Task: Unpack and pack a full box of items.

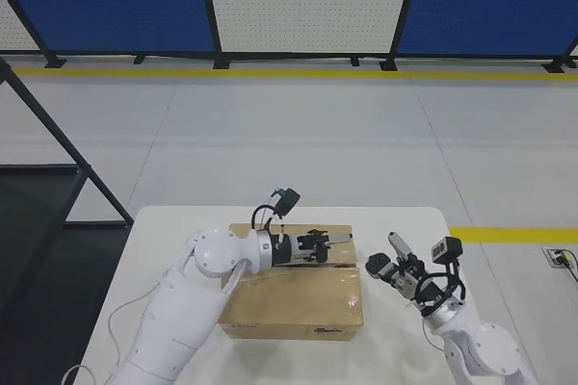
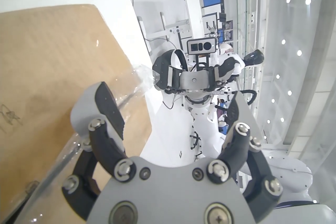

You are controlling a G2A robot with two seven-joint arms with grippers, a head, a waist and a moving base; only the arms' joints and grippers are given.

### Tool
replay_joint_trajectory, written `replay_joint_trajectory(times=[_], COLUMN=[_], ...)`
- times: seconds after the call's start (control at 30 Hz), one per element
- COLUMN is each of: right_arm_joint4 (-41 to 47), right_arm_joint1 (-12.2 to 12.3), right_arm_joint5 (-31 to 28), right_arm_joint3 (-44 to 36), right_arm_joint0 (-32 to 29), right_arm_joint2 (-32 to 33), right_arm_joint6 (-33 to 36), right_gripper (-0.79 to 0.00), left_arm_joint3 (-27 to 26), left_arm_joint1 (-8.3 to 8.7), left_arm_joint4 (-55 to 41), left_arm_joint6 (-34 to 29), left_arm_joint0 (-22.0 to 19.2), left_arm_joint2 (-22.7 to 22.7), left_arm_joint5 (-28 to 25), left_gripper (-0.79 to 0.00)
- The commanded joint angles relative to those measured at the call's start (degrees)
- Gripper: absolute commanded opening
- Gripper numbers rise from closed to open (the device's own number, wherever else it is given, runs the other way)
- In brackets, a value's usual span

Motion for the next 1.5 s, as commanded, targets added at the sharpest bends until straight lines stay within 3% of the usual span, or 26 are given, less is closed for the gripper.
replay_joint_trajectory(times=[0.0, 0.27, 0.43, 0.6, 0.7, 0.77, 1.03, 1.3, 1.47], right_arm_joint4=[-0.5, -2.5, -4.0, -5.7, -9.1, -9.1, -9.7, -7.9, -8.0], right_arm_joint1=[0.0, -0.1, -0.4, -0.7, -0.5, -0.5, -0.6, -2.4, -3.5], right_arm_joint5=[0.2, 0.0, -1.6, 1.1, 5.9, 5.9, 6.7, 12.3, 12.6], right_arm_joint3=[-0.6, -4.6, -6.6, -8.6, -8.3, -8.3, -8.5, -3.2, 1.6], right_arm_joint0=[0.0, 1.5, 2.0, 3.3, 5.4, 5.4, 5.2, 12.9, 17.0], right_arm_joint2=[-0.2, -1.2, -1.6, -4.4, -6.4, -6.4, -7.3, -17.2, -21.7], right_arm_joint6=[0.0, -1.6, -8.1, -6.8, -3.6, -3.6, -2.8, -2.4, -1.9], right_gripper=[0.0, 0.0, 0.0, 0.0, 0.0, 0.0, 0.0, 0.0, 0.0], left_arm_joint3=[-2.4, -19.2, -28.3, -32.0, -32.8, -33.1, -33.1, -26.5, -23.7], left_arm_joint1=[0.58, 3.65, 4.87, 5.38, 5.38, 5.55, 5.54, 5.6, 5.69], left_arm_joint4=[-0.4, -4.7, -9.0, -15.8, -19.2, -19.5, -19.5, -17.7, -17.8], left_arm_joint6=[0.7, 6.9, 11.0, 14.0, 17.4, 16.9, 17.1, 20.5, 19.9], left_arm_joint0=[1.7, 14.6, 24.1, 30.4, 33.5, 35.2, 35.4, 30.1, 28.8], left_arm_joint2=[-2.1, -17.3, -26.5, -32.5, -34.3, -34.8, -34.5, -28.7, -26.5], left_arm_joint5=[-0.3, -0.7, -0.6, -1.1, -1.4, -1.9, -1.5, 7.9, 10.1], left_gripper=[0.0, 0.0, 0.0, 0.0, 0.0, 0.0, 0.0, 0.0, 0.0])
